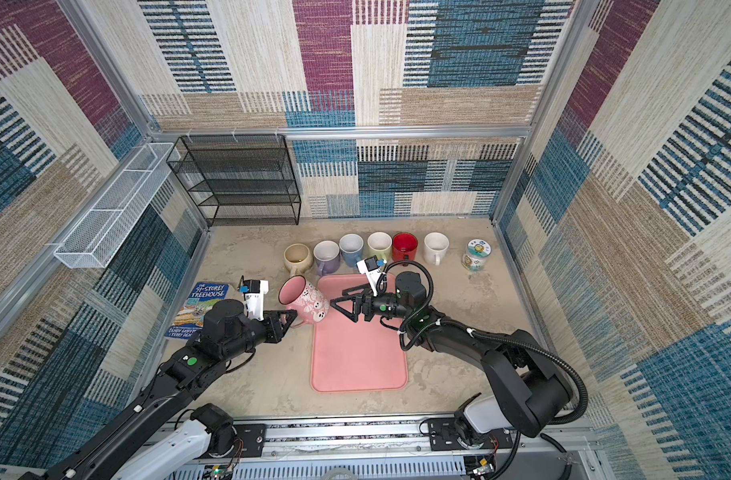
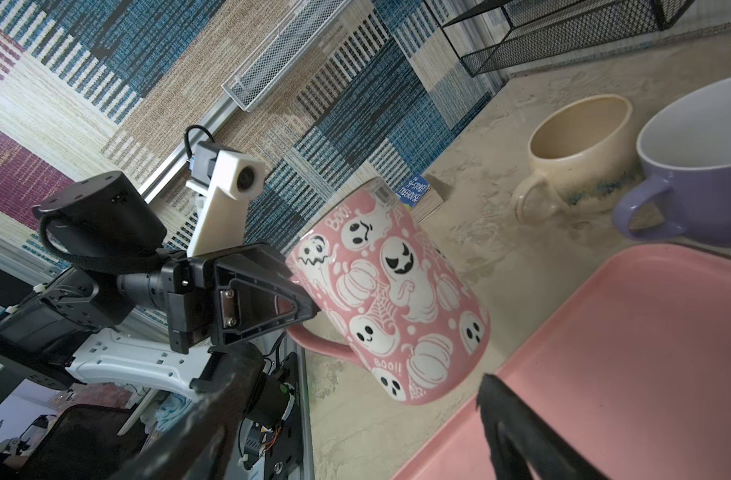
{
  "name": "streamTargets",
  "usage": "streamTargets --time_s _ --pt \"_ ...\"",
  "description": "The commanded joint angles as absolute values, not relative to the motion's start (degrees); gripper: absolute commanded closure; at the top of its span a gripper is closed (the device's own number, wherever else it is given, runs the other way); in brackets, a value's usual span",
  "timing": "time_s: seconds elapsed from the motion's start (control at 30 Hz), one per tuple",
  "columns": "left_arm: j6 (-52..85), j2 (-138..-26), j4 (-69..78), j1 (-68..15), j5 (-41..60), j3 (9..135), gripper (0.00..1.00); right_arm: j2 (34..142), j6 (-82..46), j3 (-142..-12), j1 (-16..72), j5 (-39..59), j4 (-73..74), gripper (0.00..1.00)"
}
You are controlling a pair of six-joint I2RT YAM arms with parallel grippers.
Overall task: Turn the mug right side up
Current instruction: 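Close the left gripper on the pink mug rim while the right holds it, then carry the pink mug upright toward the mug row with the left while the right releases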
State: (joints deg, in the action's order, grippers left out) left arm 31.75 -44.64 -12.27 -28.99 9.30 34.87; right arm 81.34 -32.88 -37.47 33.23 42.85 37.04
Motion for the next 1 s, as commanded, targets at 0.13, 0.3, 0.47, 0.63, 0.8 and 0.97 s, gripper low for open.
streamTargets --time_s 0.13,0.3,0.47,0.63,0.8,0.97 --pt "29.1 -46.7 -12.3 -28.9 3.9 38.5 1.00 78.8 -30.2 -36.1 33.1 40.2 35.9 0.09" --pt "27.9 -47.9 -19.6 -28.8 -2.0 42.5 1.00 75.5 -28.2 -34.8 33.1 38.6 34.2 0.09" --pt "26.9 -49.7 -27.4 -28.3 -8.0 46.3 1.00 72.6 -26.7 -33.1 33.2 37.5 33.8 0.09" --pt "25.3 -52.4 -34.3 -25.3 -11.7 49.9 1.00 70.4 -26.1 -31.5 33.1 36.5 34.3 0.09" --pt "21.5 -54.6 -35.2 -21.4 -9.6 52.1 1.00 68.8 -26.3 -31.0 33.2 36.2 34.5 0.09" --pt "19.6 -56.2 -33.7 -18.2 -8.9 52.8 1.00 67.4 -26.5 -30.1 33.1 35.8 35.5 0.09"
